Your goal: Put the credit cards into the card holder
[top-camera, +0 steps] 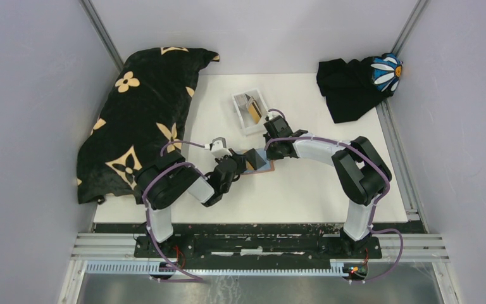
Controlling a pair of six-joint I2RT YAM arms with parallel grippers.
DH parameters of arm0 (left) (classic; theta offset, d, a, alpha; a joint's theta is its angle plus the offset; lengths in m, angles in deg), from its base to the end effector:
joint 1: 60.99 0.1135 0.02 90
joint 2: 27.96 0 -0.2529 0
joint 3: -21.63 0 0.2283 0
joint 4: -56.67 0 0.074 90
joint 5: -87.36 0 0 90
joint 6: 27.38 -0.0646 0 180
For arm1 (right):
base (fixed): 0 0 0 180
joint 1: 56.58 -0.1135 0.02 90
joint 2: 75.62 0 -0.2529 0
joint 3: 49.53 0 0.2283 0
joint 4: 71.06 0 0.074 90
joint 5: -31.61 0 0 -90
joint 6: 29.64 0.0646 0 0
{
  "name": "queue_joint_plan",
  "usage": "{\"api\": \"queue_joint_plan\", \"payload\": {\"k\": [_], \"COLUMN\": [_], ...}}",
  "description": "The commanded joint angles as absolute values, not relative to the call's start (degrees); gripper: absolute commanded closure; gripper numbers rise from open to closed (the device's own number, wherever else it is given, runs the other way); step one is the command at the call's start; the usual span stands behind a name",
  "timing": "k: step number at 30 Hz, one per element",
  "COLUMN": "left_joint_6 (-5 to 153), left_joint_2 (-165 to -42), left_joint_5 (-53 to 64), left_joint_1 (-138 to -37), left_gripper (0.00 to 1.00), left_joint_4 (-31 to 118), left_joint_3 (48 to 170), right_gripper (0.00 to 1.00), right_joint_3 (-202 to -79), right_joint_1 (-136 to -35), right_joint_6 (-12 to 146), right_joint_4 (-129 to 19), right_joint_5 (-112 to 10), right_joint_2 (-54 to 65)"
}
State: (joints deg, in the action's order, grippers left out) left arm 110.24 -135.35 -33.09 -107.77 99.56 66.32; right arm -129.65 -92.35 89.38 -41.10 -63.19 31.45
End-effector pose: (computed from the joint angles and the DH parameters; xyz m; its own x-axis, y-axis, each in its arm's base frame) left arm 0.2446 -0.2125 0.1080 -0.3793 -0.5263 -0.7610 0.0319 0.8146 -0.5792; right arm 0.3060 0.2138 0.1359 -0.8590 -0.0231 -0.5114 -0.1472 0.9679 0.2035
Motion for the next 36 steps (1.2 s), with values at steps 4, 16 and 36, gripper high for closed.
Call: {"api": "queue_joint_plan", "payload": {"k": [4,16,36], "left_joint_6": [105.27,102.88,103.01], "left_joint_2": [-137.21,-138.8,-136.05], "left_joint_5": [-30.54,-22.4,-15.7], "left_joint_1": [-107.03,-104.29,-101.49], "left_gripper": [0.9,0.97,0.97], "left_joint_4": [110.7,119.9,106.84], "left_joint_3": [63.77,60.34,63.39], "right_gripper": [0.95,0.95,0.95], "right_joint_3": [-127.33,-127.51,-127.52], "right_joint_1": [-93.08,-93.09,-93.06], "right_joint_6": [89.45,89.28,88.94], "right_joint_4": [-41.67,-41.5,-41.56], "right_joint_5": [-62.25,-62.26,-62.17], "right_joint_2": [37.76,37.73,37.5]}}
